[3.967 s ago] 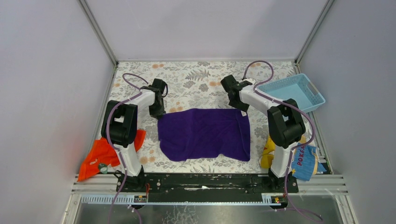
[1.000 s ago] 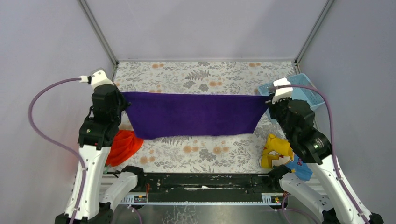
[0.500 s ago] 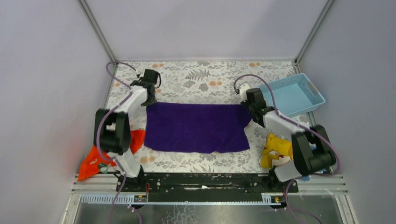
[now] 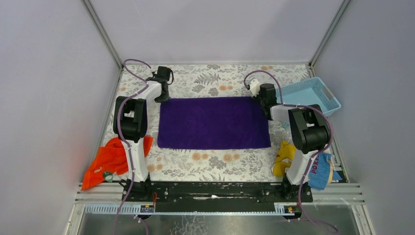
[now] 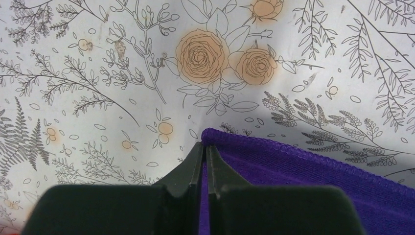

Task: Roll the towels
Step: Flatten out the towel at the center of the board, then fold the towel at the center of the board.

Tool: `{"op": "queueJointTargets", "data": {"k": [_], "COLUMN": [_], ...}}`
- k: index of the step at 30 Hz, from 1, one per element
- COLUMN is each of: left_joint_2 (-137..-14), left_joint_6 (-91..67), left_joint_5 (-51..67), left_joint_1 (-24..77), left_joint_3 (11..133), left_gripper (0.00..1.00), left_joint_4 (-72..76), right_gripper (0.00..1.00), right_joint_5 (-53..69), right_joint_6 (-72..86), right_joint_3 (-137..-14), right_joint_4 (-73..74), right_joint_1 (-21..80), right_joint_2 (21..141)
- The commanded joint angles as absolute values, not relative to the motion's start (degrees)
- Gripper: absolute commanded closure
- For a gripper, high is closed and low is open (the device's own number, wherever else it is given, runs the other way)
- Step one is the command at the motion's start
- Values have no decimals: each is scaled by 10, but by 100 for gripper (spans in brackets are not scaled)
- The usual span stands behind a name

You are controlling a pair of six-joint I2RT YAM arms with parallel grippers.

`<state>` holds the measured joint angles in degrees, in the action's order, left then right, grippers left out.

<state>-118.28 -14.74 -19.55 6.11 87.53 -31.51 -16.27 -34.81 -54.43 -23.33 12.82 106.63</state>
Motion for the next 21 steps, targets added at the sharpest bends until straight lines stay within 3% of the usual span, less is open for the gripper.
{"op": "queueJointTargets", "data": {"k": [1, 21], "left_joint_2": [-1194, -1065], "left_joint_6": [-136, -158], "left_joint_5": [-186, -152], "left_joint_1": [50, 42], "left_joint_3": [896, 788], "left_gripper": [100, 100], "left_joint_4": [-278, -287], "right_gripper": [100, 100], "right_joint_5": [-148, -90], "right_joint_6": [-398, -356], "right_joint_3": [-576, -488], "right_joint_4": [-288, -211], "right_joint_1": [121, 117], "right_joint_2": [1081, 928]}}
